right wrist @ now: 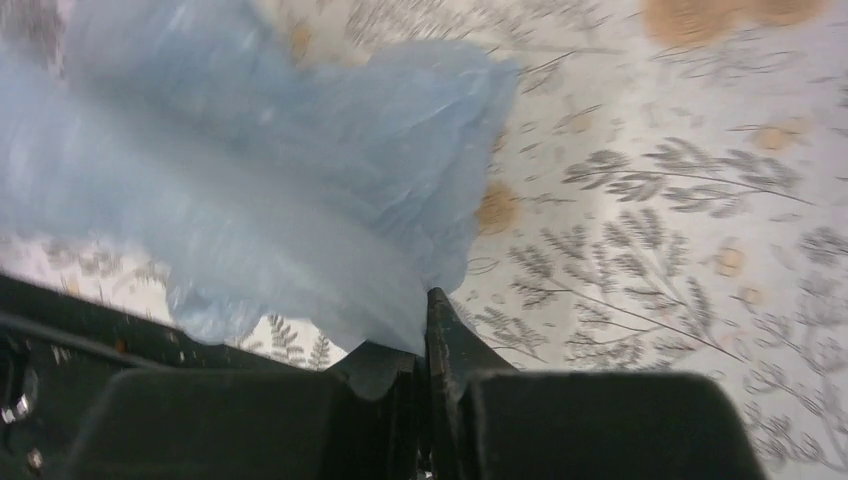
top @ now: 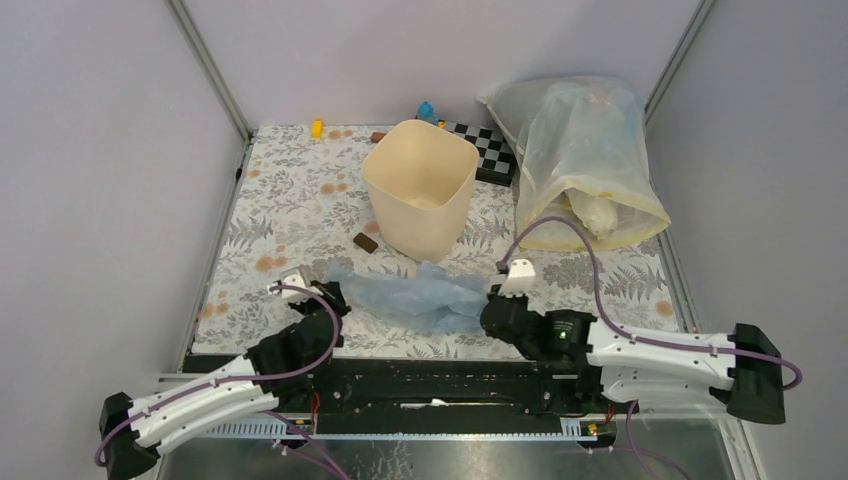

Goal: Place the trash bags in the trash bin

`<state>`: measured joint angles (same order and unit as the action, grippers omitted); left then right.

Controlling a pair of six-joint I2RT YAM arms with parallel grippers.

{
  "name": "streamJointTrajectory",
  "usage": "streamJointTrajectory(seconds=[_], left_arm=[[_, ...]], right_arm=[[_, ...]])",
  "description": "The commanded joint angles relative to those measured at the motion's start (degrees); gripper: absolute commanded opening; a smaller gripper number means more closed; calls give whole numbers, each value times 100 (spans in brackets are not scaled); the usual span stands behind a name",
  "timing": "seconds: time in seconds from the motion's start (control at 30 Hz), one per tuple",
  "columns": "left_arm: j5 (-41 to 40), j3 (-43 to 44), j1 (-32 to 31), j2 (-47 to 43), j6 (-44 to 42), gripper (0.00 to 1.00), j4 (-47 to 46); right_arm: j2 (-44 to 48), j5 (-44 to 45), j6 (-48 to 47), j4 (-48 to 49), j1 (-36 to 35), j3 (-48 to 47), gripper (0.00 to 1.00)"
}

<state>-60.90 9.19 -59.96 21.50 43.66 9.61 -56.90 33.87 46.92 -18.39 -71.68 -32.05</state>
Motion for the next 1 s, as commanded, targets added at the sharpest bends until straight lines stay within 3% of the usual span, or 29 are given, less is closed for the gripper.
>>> streamJointTrajectory(seconds=[0.0,0.17,0.27,0.37,0.47,0.57,0.63,0.73,0.83,0.9,0.97], left_arm=[[-1028,314,9,147,1192,0,818],[-1101,430,9,396,1481,0,1069],[-1116,444,4,436,1510,0,1094],[-1087,442,9,411,1456,0,1057],[-730,399,2,355,699,0,503],[127,262,2,285,-390,0,-428],[1121,74,7,258,-1118,0,-1314],[1931,114,2,375,-1358,0,-1968],[1619,554,7,762,-781,0,-1521],[1057,1038,11,1102,-112,0,-573],[625,1501,10,1396,657,0,463]], right_arm=[[714,1764,1480,-1891,-21,-414,5],[2169,2602,2989,-3749,-21,-305,8],[3089,2722,3447,-4247,-21,-250,7],[3870,2546,2545,-3588,-21,-53,10],[4273,2078,1363,-2579,-21,156,21],[4145,1600,749,-2007,-21,123,27],[3785,1327,442,-1807,-21,-69,28],[3009,877,80,-1688,-21,-655,28],[2285,746,64,-1814,-21,-1270,23],[1973,933,189,-1954,-21,-1601,21],[1779,1337,507,-2286,-21,-1912,8]])
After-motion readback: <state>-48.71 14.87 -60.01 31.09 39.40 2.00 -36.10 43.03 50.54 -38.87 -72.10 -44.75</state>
